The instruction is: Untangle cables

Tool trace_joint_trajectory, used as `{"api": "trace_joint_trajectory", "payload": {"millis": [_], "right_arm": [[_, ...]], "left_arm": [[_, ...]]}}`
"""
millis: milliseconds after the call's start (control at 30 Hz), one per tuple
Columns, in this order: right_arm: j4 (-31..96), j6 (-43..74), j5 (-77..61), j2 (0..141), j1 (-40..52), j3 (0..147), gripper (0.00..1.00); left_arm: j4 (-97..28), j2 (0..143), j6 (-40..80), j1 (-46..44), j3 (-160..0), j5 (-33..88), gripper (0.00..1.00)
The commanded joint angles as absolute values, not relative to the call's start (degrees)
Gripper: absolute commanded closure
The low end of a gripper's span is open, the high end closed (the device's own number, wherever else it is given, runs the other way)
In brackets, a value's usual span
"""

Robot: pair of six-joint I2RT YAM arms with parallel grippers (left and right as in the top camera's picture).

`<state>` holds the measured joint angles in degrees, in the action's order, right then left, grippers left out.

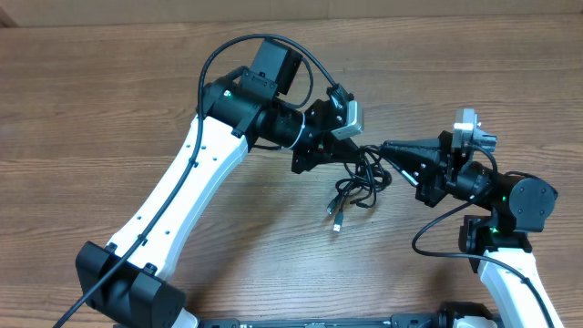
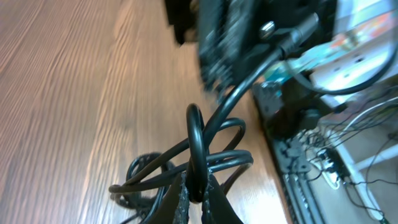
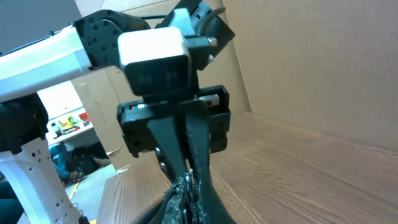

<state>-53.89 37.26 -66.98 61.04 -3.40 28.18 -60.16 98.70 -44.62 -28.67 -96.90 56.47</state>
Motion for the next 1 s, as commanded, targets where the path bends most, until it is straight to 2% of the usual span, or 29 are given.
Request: {"api": "trace_joint_trajectory", "payload": {"millis": [0,267,333,500,600,967], "right_arm": [[-53.6,36.9,-67.0,60.6,-3.5,29.3,0.96],[-52.6,35.6,-67.2,60.6,-3.5,29.3,0.95],[-51.6,34.9,-67.2,60.6,-3.5,29.3,0.90],[-47.2,30.3,-67.2,60.6,-3.5,29.3,0.62],[-44.5,26.2,-68.8,60.6,-3.5,29.3,0.50],[-43.1,15.0,-81.2,60.6,-3.5,29.3,0.46]], "left_arm": [[-59.6,98.6,-39.2,-28.8,-98.5,49.4,0.96],[-59.6,98.6,-37.8,-28.9,-98.5,47.9,0.96],[-60.4,98.6,-39.5,-28.9,-98.5,48.1,0.96],[-66.9,98.6,-50.0,-29.0,-98.5,49.2,0.96],[-70.8,98.6,-56.0,-29.5,-98.5,49.6,0.96],[-71.8,98.6,-64.5,-30.6,-98.5,54.4,0.96]]}}
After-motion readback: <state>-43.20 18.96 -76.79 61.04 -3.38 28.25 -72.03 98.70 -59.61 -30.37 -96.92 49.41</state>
